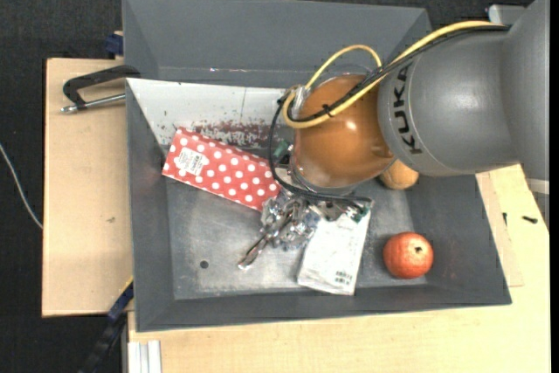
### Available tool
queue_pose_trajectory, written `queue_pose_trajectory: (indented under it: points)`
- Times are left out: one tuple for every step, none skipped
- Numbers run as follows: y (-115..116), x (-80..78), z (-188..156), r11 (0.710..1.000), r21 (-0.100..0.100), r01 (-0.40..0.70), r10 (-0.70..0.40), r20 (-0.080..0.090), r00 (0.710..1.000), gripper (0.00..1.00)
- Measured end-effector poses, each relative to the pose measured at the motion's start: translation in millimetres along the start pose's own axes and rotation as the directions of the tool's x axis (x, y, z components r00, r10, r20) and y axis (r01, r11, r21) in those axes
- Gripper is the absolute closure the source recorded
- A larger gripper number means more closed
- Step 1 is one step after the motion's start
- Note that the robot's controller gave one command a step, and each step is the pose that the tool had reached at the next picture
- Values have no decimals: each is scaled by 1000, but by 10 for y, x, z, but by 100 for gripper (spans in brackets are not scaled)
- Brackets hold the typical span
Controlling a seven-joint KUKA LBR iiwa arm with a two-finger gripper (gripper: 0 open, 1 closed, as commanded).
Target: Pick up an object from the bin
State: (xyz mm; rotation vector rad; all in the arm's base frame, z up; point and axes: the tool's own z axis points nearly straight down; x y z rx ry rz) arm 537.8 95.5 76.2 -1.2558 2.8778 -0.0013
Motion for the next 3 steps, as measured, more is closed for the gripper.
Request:
queue_pose_trajectory:
  points:
    - [13, 9, -74, 1000, -4, -4, 4, -2, 1000, 100]
    - [15, 8, -287, 1000, -4, -3, 3, -1, 1000, 100]
    - [-1, -10, -419, 1000, 1, -3, 3, 5, 1000, 100]
